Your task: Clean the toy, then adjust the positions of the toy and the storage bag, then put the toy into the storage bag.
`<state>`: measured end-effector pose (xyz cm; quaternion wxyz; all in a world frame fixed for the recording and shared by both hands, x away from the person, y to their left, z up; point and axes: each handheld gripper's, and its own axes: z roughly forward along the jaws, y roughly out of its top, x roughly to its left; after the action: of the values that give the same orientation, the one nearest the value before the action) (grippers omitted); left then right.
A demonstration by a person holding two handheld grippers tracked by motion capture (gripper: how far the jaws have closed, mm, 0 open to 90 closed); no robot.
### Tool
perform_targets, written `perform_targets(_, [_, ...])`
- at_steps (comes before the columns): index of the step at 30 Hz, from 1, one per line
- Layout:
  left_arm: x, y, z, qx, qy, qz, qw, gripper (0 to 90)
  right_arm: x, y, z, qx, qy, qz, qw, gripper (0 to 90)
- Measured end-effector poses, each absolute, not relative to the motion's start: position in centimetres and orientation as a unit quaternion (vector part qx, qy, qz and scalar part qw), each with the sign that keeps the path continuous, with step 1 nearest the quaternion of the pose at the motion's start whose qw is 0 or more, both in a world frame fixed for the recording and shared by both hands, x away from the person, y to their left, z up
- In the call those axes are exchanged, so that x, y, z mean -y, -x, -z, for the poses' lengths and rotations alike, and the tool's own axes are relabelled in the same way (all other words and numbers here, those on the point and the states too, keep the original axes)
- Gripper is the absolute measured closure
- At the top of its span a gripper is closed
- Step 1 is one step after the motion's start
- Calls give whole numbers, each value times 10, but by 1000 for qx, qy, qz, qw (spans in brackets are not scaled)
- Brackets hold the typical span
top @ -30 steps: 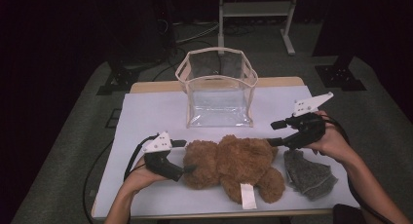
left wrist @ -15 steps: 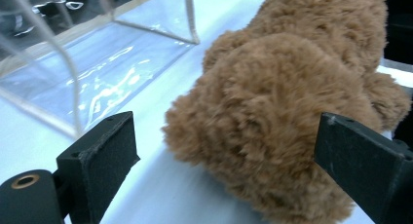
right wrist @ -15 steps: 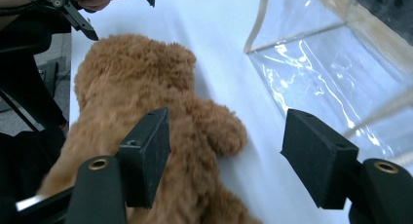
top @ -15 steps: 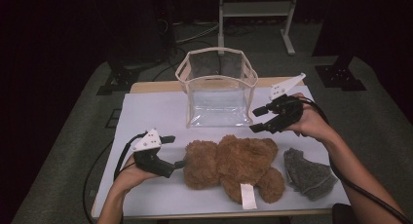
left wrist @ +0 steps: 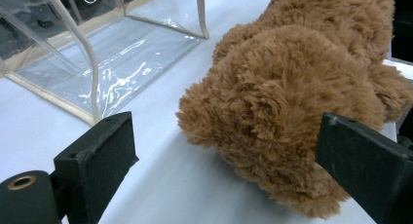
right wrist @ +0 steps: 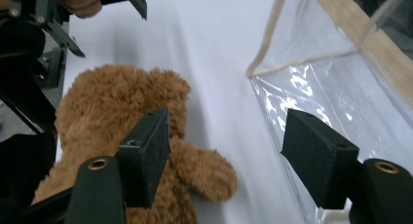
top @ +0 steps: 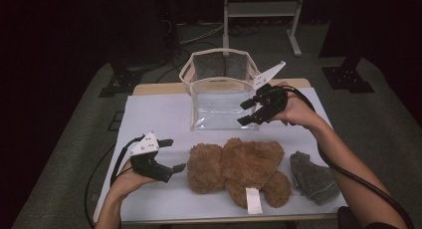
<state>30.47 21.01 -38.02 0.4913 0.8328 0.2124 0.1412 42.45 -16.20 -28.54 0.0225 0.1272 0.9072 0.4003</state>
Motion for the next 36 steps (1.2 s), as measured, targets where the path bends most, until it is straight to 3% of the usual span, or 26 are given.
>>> perform_targets(13, [-214, -307, 383, -217, -834, -133, 490, 67, 137, -435, 277, -910, -105, -401, 21, 327])
perform_targets(36, [-223, -304, 386, -228, -837, -124, 481, 68, 101, -497, 246, -928, -97, -359, 19, 340])
